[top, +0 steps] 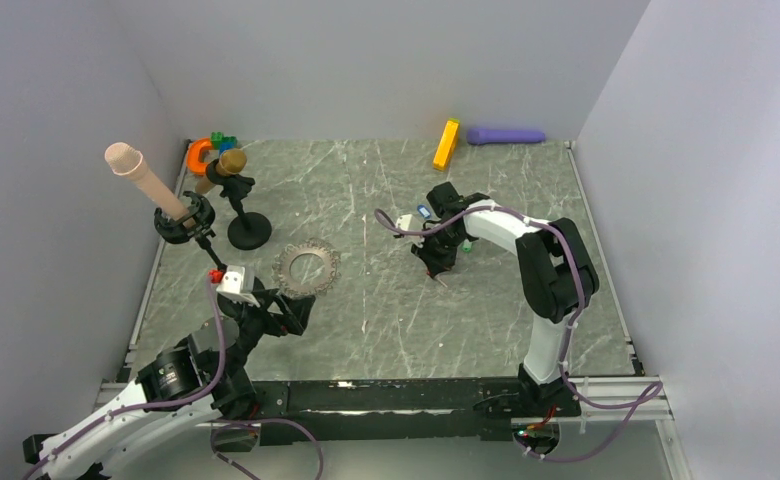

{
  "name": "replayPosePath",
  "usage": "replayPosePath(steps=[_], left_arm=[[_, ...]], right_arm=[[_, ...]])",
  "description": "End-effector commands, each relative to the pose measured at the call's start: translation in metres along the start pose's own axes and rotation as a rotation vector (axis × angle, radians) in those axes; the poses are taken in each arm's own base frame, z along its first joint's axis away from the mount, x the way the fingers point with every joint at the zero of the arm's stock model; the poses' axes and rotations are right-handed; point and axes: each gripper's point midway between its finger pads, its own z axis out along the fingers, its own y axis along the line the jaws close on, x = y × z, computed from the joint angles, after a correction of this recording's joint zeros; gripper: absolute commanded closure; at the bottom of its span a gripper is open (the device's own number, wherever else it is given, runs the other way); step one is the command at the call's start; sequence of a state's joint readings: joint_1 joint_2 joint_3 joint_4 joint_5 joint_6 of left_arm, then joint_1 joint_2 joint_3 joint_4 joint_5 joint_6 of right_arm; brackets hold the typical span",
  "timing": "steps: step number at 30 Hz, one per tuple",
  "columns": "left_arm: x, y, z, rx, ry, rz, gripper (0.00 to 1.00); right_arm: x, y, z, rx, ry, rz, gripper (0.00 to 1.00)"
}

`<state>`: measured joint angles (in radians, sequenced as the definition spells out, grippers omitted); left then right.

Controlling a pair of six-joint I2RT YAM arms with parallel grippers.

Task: Put the keys on the keyring

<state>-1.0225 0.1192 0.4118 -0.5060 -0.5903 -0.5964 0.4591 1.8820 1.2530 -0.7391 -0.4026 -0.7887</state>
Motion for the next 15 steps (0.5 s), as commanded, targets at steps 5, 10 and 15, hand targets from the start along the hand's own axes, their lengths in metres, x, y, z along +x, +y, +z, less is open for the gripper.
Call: replayPosePath(steps=[5, 10, 15], left_arm=[[-0.0021, -0.0041, -0.0015, 0.023, -0.011, -0.029, 0.0], [-0.0013, -0.0028, -0.0022, 0.021, -0.011, -0.033, 0.01], [-0.0016, -0.0019, -0.0031, 0.022, -0.016, -0.042, 0.01]], right_arm=[[-0.005, 0.0033, 0.0089, -0.005, -0.014, 0.008, 0.96], [-0.0042, 0.005, 0.0102, -0.004, -0.009, 0.006, 0.96], [-0.0046, 0.0062, 0.0103, -0.007, -0.011, 0.005, 0.93]])
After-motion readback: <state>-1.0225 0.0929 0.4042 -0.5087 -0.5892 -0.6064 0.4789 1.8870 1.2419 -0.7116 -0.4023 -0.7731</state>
